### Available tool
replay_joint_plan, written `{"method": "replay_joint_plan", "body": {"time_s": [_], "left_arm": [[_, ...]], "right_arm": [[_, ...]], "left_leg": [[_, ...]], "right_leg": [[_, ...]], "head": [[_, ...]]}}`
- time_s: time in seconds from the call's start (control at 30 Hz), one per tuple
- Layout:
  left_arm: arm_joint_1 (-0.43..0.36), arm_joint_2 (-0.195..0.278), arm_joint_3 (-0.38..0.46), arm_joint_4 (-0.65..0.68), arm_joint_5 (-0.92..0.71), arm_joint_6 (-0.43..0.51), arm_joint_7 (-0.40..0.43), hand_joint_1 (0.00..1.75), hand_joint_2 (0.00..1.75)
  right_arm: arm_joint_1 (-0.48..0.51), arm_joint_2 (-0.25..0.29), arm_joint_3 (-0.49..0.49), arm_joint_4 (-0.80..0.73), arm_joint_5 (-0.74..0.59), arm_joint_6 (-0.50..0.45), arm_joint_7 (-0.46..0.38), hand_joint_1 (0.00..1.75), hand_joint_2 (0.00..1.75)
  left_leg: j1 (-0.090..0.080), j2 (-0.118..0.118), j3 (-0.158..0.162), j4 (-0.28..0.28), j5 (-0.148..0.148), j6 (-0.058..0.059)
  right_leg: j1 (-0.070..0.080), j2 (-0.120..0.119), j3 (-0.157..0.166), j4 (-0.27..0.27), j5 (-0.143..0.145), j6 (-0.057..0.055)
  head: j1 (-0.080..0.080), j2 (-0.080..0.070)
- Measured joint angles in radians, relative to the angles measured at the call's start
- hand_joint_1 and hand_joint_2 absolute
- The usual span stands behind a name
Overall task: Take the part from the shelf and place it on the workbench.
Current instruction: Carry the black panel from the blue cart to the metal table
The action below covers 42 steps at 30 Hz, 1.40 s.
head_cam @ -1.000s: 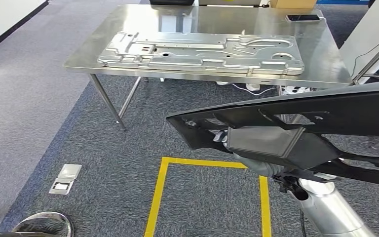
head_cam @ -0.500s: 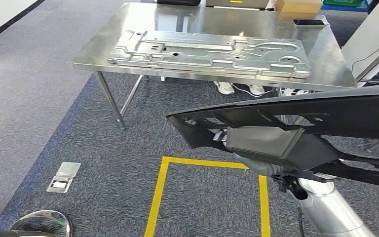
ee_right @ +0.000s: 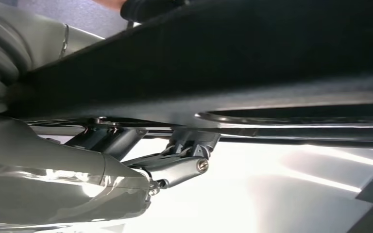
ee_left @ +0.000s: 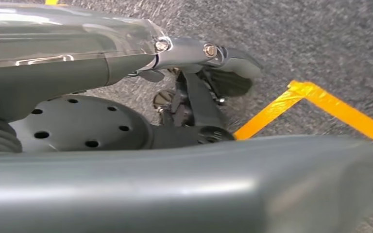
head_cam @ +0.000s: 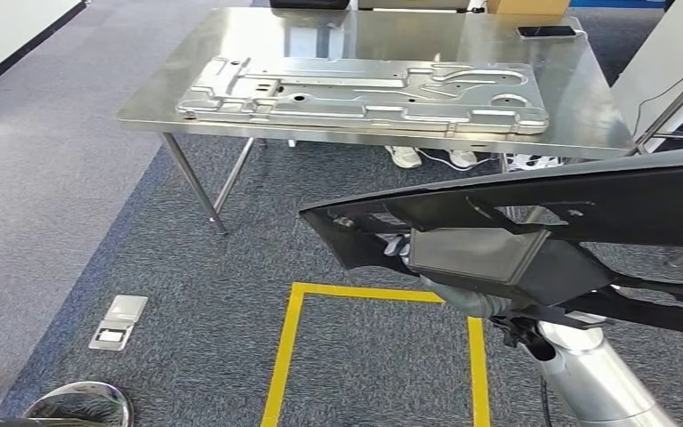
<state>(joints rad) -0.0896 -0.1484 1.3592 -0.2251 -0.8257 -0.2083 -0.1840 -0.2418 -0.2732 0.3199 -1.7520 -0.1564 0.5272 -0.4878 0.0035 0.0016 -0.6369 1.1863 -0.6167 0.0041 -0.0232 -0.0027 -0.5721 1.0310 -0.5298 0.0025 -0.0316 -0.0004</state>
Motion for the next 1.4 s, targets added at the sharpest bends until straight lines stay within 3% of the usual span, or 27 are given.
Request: {"method": "replay_joint_plan", "body": {"time_s": [0.07, 0.1, 0.13, 0.23, 0.27, 0.4, 0.47, 0.53, 0.57, 0.6, 0.63, 0.7, 0.77, 0.87, 0.93, 0.97, 1.03, 1.07, 1.1, 1.13, 1.2, 1.27, 1.4], "left_arm": [[0.002, 0.000, 0.000, 0.000, 0.000, 0.000, 0.000, 0.00, 1.75], [0.002, 0.000, 0.000, 0.000, 0.000, 0.000, 0.000, 0.00, 1.75], [0.003, 0.000, 0.000, 0.000, 0.000, 0.000, 0.000, 0.00, 1.75], [0.002, 0.001, 0.000, 0.000, 0.000, 0.000, 0.000, 0.00, 1.75], [0.002, 0.001, 0.000, 0.000, 0.000, 0.000, 0.000, 0.00, 1.75], [0.002, 0.002, 0.000, 0.000, 0.000, 0.000, 0.000, 0.00, 1.75], [0.001, 0.002, 0.000, 0.000, 0.000, 0.000, 0.000, 0.00, 1.75], [0.000, 0.001, 0.000, 0.000, 0.000, 0.000, 0.000, 0.00, 1.75], [0.001, 0.001, 0.000, 0.000, 0.000, 0.000, 0.000, 0.00, 1.75], [0.001, 0.000, 0.000, 0.000, 0.000, 0.000, 0.000, 0.00, 1.75], [0.001, 0.000, 0.000, 0.000, 0.000, 0.000, 0.000, 0.00, 1.75], [0.001, 0.000, 0.000, 0.000, 0.000, 0.000, 0.000, 0.00, 1.75], [0.001, 0.000, 0.000, 0.000, 0.000, 0.000, 0.000, 0.00, 1.75], [0.001, 0.000, 0.000, 0.000, 0.000, 0.000, 0.000, 0.00, 1.75], [0.000, 0.000, 0.000, 0.000, 0.000, 0.000, 0.000, 0.00, 1.75], [-0.001, 0.000, 0.000, 0.000, 0.000, 0.000, 0.000, 0.00, 1.75], [0.000, 0.000, 0.000, 0.000, 0.000, 0.000, 0.000, 0.00, 1.75], [0.001, 0.000, 0.000, 0.000, 0.000, 0.000, 0.000, 0.00, 1.75], [0.002, 0.000, 0.000, 0.000, 0.000, 0.000, 0.000, 0.00, 1.75], [0.003, 0.000, 0.000, 0.000, 0.000, 0.000, 0.000, 0.00, 1.75], [0.003, 0.000, 0.000, 0.000, 0.000, 0.000, 0.000, 0.00, 1.75], [0.002, 0.000, 0.000, 0.000, 0.000, 0.000, 0.000, 0.00, 1.75], [0.001, 0.001, 0.000, 0.000, 0.000, 0.000, 0.000, 0.00, 1.75]], "right_arm": [[0.001, 0.000, 0.001, 0.000, 0.000, 0.000, 0.000, 1.75, 1.75], [0.001, 0.000, 0.001, 0.000, 0.000, 0.000, 0.000, 1.75, 1.75], [0.001, 0.000, 0.001, 0.000, 0.000, 0.000, 0.000, 1.75, 1.75], [0.000, 0.000, 0.001, 0.000, 0.000, 0.000, 0.000, 1.75, 1.75], [0.000, 0.000, 0.001, 0.000, 0.000, 0.000, 0.000, 1.75, 1.75], [-0.001, 0.000, 0.000, -0.001, 0.000, 0.000, 0.000, 1.75, 1.75], [-0.002, 0.000, -0.001, -0.002, 0.000, 0.000, 0.000, 1.75, 1.75], [0.000, 0.000, -0.001, 0.000, 0.000, 0.000, 0.000, 1.75, 1.75], [0.002, 0.000, 0.000, 0.000, 0.000, 0.000, 0.000, 1.75, 1.75], [0.004, 0.000, 0.000, 0.001, 0.000, 0.000, 0.000, 1.75, 1.75], [0.004, 0.000, 0.000, 0.001, 0.000, 0.000, 0.000, 1.75, 1.75], [0.003, 0.000, 0.000, 0.001, 0.000, 0.000, 0.000, 1.75, 1.75], [0.003, 0.000, 0.000, 0.001, 0.000, 0.000, 0.000, 1.75, 1.75], [0.004, 0.000, 0.000, 0.000, 0.000, 0.000, 0.000, 1.75, 1.75], [0.002, 0.000, -0.001, 0.000, 0.000, 0.000, 0.000, 1.75, 1.75], [0.002, 0.000, 0.000, 0.000, 0.000, 0.000, 0.000, 1.75, 1.75], [0.002, 0.000, 0.000, 0.000, 0.000, 0.000, 0.000, 1.75, 1.75], [0.003, 0.000, 0.000, 0.000, 0.000, 0.000, 0.000, 1.75, 1.75], [0.003, 0.000, 0.001, 0.000, 0.000, 0.000, 0.000, 1.75, 1.75], [0.003, 0.000, 0.001, 0.000, 0.000, 0.000, 0.000, 1.75, 1.75], [0.002, 0.000, 0.001, 0.000, 0.000, 0.000, 0.000, 1.75, 1.75], [0.002, 0.000, 0.001, 0.000, 0.000, 0.000, 0.000, 1.75, 1.75], [0.001, 0.000, 0.000, -0.001, 0.000, 0.000, 0.000, 1.75, 1.75]], "left_leg": [[0.003, 0.000, -0.051, 0.111, -0.038, -0.005], [0.003, 0.000, -0.056, 0.121, -0.030, -0.005], [0.003, 0.000, -0.044, 0.091, -0.004, -0.003], [-0.002, -0.002, 0.041, -0.099, 0.091, 0.014], [-0.005, -0.002, 0.056, -0.135, 0.100, 0.019], [-0.006, -0.002, 0.063, -0.161, 0.101, 0.033], [-0.001, 0.000, 0.067, -0.171, 0.106, 0.040], [-0.002, 0.001, 0.067, -0.170, 0.106, 0.042], [-0.002, 0.002, 0.067, -0.170, 0.106, 0.042], [-0.003, 0.002, 0.068, -0.170, 0.106, 0.042], [-0.002, 0.002, 0.069, -0.169, 0.106, 0.042], [-0.002, 0.002, 0.073, -0.168, 0.103, 0.039], [-0.006, 0.000, 0.073, -0.163, 0.098, 0.032], [-0.007, 0.000, 0.069, -0.159, 0.097, 0.023], [-0.005, -0.001, 0.062, -0.137, 0.077, 0.014], [-0.003, -0.001, 0.045, -0.099, 0.051, 0.009], [0.001, -0.001, -0.012, 0.030, -0.014, 0.000], [0.002, -0.001, -0.040, 0.091, -0.036, -0.003], [0.003, -0.001, -0.055, 0.123, -0.039, -0.004], [0.003, -0.001, -0.052, 0.115, -0.022, -0.002], [0.001, -0.001, 0.000, -0.005, 0.052, 0.007], [-0.004, -0.003, 0.051, -0.119, 0.100, 0.020], [-0.006, -0.003, 0.063, -0.158, 0.100, 0.032]], "right_leg": [[0.001, -0.001, 0.000, 0.000, 0.000, -0.001], [0.001, -0.001, 0.001, 0.000, -0.001, -0.001], [0.001, 0.000, 0.002, 0.000, -0.001, -0.001], [0.003, 0.003, 0.005, 0.001, -0.004, 0.004], [0.004, 0.004, 0.003, 0.001, -0.004, 0.007], [0.002, 0.003, 0.000, 0.004, -0.011, 0.029], [0.002, 0.003, -0.025, 0.067, -0.056, 0.035], [0.003, 0.003, -0.083, 0.196, -0.119, 0.037], [0.003, 0.003, -0.107, 0.249, -0.135, 0.039], [0.002, 0.003, -0.117, 0.270, -0.131, 0.040], [0.002, 0.003, -0.108, 0.250, -0.108, 0.042], [0.000, 0.002, -0.049, 0.123, -0.037, 0.042], [0.001, 0.002, -0.003, 0.019, -0.001, 0.037], [0.004, 0.005, 0.003, -0.001, -0.001, 0.023], [0.000, 0.003, 0.004, -0.003, 0.001, 0.011], [-0.002, 0.002, 0.004, -0.004, 0.002, 0.006], [-0.001, -0.001, 0.003, -0.003, 0.001, 0.000], [-0.001, -0.002, 0.003, -0.003, 0.001, -0.001], [0.000, -0.002, 0.004, -0.003, 0.001, -0.001], [0.000, -0.001, 0.005, -0.003, 0.000, -0.001], [0.001, 0.001, 0.009, -0.003, -0.001, 0.001], [0.004, 0.002, 0.009, -0.002, -0.003, 0.005], [0.004, 0.002, 0.004, -0.002, -0.006, 0.026]], "head": [[0.000, 0.000], [0.000, 0.000], [0.000, 0.000], [0.000, 0.000], [0.001, 0.000], [0.001, 0.000], [0.001, 0.000], [0.001, 0.000], [0.001, 0.000], [0.001, 0.000], [0.001, 0.000], [0.001, 0.000], [0.001, 0.000], [0.001, 0.000], [0.001, 0.000], [0.000, 0.000], [0.000, 0.000], [0.000, 0.000], [0.000, 0.000], [0.000, 0.000], [0.000, 0.000], [0.000, 0.000], [0.001, 0.000]]}}
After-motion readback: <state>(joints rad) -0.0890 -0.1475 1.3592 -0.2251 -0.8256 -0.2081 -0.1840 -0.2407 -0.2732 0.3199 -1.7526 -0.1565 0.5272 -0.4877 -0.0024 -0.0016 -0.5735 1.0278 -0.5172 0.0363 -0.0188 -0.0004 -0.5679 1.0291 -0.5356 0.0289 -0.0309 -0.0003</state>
